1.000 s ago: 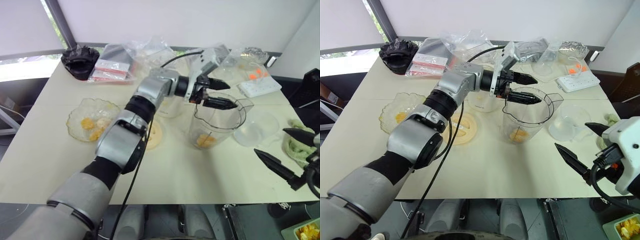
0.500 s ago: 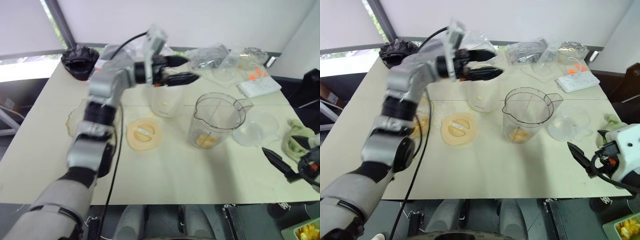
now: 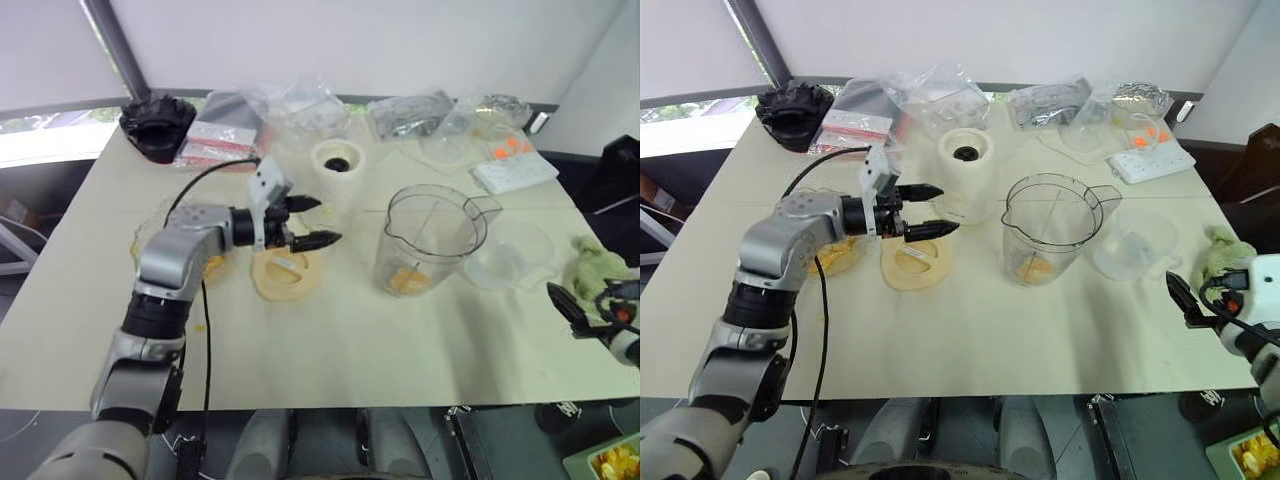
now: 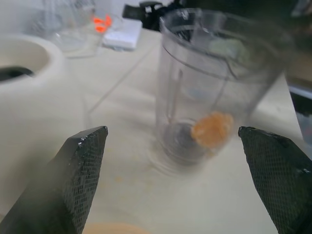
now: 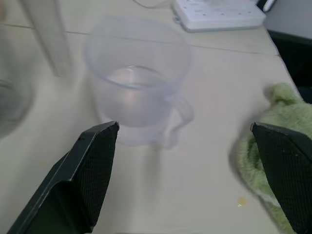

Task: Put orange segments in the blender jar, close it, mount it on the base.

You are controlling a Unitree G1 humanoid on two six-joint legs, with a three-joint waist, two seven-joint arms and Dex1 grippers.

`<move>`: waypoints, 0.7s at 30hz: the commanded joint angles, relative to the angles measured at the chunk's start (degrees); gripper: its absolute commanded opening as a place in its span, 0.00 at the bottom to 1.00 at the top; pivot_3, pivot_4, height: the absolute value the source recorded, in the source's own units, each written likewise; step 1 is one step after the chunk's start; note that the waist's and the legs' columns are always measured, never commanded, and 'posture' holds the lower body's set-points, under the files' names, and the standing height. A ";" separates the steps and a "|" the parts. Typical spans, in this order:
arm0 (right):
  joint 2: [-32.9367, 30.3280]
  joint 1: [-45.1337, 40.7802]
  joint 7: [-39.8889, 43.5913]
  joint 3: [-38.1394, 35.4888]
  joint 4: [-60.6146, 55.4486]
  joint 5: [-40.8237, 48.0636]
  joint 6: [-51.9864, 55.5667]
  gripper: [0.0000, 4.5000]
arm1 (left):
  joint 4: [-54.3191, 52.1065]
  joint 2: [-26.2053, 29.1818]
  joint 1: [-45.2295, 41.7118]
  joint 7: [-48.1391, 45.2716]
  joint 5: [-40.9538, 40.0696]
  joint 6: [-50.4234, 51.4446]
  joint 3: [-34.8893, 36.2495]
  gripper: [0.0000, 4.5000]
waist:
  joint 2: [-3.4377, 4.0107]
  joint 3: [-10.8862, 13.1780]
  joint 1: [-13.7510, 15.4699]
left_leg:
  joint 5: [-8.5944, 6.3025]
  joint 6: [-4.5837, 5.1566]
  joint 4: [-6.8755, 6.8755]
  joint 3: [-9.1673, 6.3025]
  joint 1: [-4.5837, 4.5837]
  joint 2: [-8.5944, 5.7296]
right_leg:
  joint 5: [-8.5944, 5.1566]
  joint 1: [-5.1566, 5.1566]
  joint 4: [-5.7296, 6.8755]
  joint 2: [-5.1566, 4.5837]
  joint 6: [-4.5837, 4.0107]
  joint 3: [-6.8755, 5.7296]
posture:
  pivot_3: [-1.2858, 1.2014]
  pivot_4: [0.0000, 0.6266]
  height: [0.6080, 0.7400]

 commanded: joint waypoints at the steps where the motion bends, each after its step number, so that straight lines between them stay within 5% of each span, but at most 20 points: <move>1: 0.80 -3.10 -0.52 1.65 5.42 -3.14 -4.20 1.00 | -3.95 0.79 0.13 0.45 -1.67 -0.06 0.37 0.99 | 0.00 0.00 -0.38 | 0.00 0.00 0.00 0.00 -0.01 0.00 | 0.00 0.00 0.02 0.00 0.00 -0.01 | 0.52 0.24 1.00; 21: 4.57 -14.84 -3.95 5.79 19.94 -8.33 -11.93 1.00 | -3.23 0.13 0.02 5.06 -1.86 -2.15 -0.15 0.99 | 0.08 -0.02 -0.78 | 0.01 0.00 0.00 0.04 0.03 -0.06 | 0.01 0.02 0.04 0.01 0.02 0.01 | 0.52 0.24 1.00</move>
